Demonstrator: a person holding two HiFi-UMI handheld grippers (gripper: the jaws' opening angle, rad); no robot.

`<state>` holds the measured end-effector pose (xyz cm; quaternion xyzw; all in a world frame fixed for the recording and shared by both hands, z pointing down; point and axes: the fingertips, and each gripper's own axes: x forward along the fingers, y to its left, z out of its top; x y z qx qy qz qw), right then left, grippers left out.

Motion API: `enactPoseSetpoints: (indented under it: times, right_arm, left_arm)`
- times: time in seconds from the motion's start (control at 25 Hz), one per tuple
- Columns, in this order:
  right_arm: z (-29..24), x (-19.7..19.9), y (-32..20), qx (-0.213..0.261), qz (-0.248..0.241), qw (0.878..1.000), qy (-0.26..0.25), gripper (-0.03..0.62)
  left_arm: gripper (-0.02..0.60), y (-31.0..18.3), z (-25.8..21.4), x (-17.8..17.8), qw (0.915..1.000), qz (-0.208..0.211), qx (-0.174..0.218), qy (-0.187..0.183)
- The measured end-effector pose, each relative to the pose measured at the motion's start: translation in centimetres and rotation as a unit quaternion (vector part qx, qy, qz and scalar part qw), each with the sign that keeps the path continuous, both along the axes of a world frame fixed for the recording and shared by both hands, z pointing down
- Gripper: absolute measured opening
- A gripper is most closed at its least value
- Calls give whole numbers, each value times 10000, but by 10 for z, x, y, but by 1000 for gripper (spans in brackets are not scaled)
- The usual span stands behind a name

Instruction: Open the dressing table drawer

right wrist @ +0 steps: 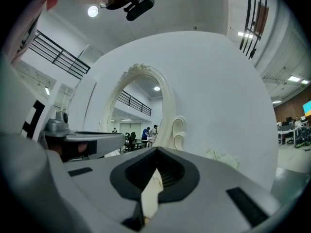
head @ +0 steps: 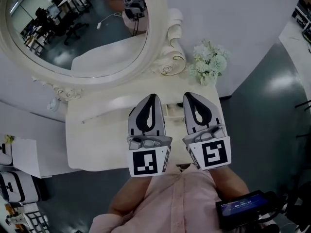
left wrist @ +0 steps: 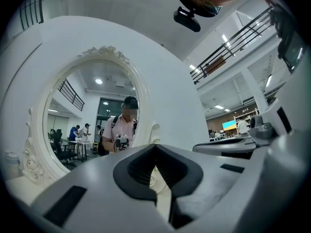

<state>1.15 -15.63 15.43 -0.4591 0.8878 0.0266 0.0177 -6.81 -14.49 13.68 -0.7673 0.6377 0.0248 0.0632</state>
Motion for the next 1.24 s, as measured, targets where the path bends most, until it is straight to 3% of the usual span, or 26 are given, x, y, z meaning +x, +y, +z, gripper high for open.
enactPoseSetpoints:
  times: [1.24]
  right_arm:
    - [16,-7,-21,-139,52,9999,44,17]
  left_arm:
    - [21,-20,24,-6,9996,41,-249,-140]
